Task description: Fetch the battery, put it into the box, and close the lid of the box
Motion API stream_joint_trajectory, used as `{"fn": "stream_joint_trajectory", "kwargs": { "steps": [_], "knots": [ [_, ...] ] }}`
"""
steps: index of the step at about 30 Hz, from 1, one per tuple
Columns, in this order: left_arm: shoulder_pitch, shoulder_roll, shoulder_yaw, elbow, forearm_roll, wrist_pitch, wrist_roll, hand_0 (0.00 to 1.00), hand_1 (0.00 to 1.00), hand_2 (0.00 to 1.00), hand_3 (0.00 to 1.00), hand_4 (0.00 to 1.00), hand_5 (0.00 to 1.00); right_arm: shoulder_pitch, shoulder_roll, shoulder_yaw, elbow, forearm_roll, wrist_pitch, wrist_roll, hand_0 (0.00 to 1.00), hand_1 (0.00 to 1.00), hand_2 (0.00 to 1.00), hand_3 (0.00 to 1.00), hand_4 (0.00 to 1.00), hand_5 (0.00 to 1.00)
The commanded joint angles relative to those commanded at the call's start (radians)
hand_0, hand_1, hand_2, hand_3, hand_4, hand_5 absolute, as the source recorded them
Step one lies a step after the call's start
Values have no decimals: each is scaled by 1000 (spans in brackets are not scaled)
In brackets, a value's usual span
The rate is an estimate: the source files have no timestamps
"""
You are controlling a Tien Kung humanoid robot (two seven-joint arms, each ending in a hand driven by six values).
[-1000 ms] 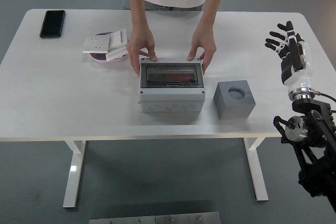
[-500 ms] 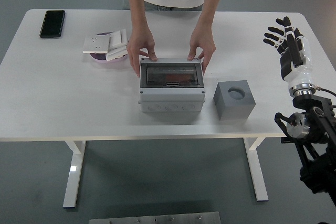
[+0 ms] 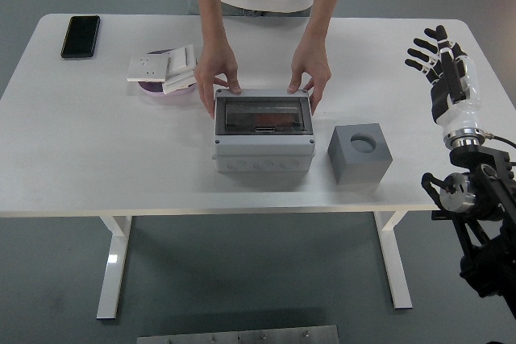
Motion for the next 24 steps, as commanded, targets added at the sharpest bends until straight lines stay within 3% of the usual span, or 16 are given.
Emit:
{"fn": "stream_joint_trajectory", "kwargs": {
  "steps": [24],
  "knots": [
    [7, 8, 12, 0, -27, 4, -11, 637, 737, 588, 533, 414, 2, 7, -6, -18, -3, 18, -8, -1, 644, 619, 630, 646, 757, 558]
  ]
}}
